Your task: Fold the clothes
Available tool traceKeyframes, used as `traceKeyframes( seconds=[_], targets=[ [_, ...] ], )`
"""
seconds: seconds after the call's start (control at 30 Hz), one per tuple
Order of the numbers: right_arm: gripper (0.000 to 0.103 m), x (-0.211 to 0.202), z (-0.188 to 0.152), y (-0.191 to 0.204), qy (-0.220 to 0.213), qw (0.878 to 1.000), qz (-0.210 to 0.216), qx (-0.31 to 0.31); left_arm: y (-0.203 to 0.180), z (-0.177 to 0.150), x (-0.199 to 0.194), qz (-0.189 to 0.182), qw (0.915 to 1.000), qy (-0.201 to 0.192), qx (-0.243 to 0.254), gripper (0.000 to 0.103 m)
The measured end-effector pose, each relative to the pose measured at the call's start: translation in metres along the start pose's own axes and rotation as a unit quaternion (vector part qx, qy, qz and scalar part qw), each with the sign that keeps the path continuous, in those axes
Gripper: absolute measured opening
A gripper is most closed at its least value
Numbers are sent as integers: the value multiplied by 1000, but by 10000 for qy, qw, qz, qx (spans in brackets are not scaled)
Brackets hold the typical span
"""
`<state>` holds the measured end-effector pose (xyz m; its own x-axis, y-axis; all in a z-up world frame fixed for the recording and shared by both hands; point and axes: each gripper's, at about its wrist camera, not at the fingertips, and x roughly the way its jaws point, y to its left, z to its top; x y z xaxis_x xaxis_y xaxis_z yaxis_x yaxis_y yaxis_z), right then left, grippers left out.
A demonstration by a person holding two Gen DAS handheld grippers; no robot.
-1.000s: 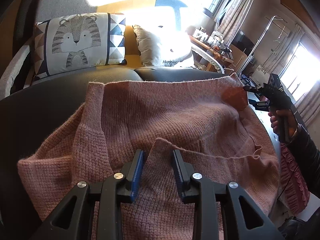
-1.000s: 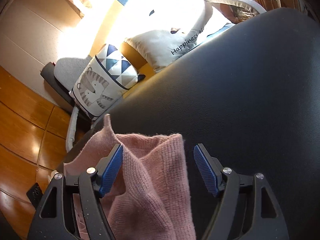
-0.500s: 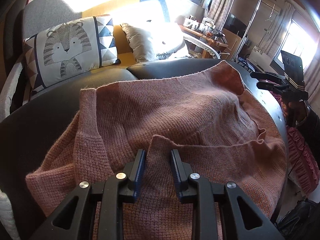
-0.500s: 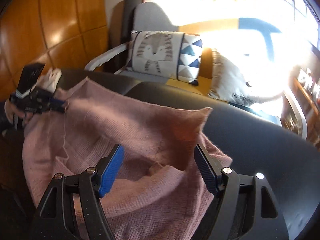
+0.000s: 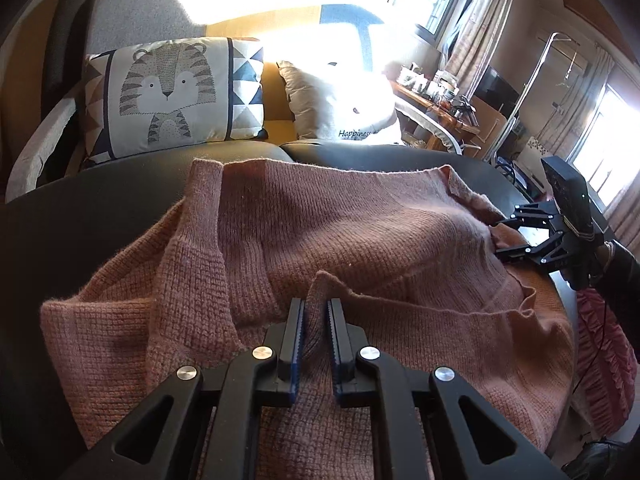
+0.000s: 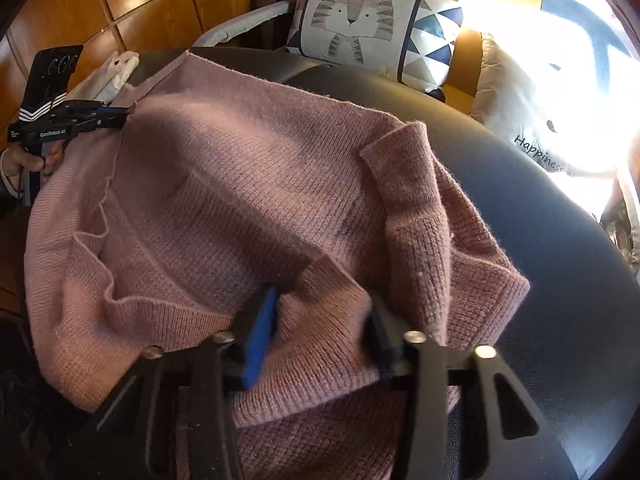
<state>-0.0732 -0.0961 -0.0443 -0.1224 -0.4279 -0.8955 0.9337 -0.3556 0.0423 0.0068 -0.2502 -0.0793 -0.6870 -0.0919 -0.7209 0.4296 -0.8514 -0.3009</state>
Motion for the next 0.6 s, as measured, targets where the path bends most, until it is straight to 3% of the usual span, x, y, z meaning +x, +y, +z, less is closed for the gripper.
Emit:
traceKeyframes(
  seconds=[0.23,0.4,0.6],
  targets=[
    [6,-32,-8,-12,-691,9949,-39,730,1,6,-8,42,9998,-121,-162,3],
    [6,-44,2,-25,-1195,9859,-178,1159,16,17,-24,110,9972,-533,-506,2],
    [6,-55,10,-41,-1692,9708,-466,1637,46,30,-47,257,9881,-1104,-1043,2]
  ],
)
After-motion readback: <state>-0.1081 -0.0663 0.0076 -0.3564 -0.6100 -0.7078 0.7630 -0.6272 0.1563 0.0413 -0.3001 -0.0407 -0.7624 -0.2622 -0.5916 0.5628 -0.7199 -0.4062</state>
